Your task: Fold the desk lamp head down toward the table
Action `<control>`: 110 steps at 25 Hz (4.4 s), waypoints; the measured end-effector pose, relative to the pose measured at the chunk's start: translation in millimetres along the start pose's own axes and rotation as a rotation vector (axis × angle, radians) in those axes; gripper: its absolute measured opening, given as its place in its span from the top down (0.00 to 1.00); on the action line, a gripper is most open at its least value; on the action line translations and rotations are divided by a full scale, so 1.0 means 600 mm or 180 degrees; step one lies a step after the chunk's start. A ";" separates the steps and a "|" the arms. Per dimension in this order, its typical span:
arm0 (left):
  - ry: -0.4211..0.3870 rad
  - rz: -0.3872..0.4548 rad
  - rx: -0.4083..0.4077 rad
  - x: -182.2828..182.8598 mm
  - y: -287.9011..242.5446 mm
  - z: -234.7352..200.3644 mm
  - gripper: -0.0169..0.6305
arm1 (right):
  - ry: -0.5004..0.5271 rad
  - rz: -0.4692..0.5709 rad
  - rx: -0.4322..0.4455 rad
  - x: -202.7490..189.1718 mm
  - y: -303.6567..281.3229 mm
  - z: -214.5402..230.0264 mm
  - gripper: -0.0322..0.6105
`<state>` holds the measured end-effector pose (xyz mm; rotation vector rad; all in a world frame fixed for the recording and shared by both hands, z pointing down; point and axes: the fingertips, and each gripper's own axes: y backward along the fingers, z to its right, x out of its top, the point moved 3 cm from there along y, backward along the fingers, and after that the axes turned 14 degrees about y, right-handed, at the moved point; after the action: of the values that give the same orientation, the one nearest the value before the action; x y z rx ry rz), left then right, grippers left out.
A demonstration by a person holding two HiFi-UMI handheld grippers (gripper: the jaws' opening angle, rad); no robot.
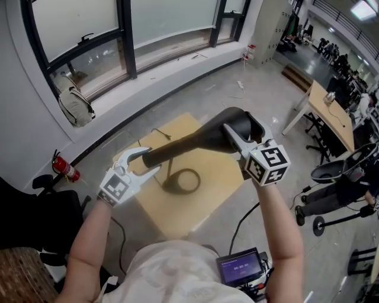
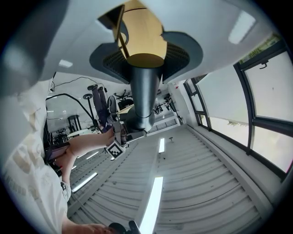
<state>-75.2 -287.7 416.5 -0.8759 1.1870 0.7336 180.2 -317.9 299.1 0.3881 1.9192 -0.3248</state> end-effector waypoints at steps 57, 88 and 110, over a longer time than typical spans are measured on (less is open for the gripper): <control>-0.0256 -0.0374 0.0075 0.114 0.044 0.010 0.63 | -0.2183 0.0156 0.0695 -0.231 -0.062 -0.046 0.42; -0.0530 -0.0907 0.0165 0.155 0.019 0.032 0.60 | -0.3186 0.0164 0.1164 -0.316 -0.077 -0.110 0.42; -0.0742 -0.1266 0.0118 0.177 0.000 0.044 0.59 | -0.3778 0.0224 0.1469 -0.351 -0.092 -0.169 0.42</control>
<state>-38.9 -261.1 316.6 -0.9322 0.7850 0.4717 145.5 -351.6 534.2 0.4204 0.6570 -0.7507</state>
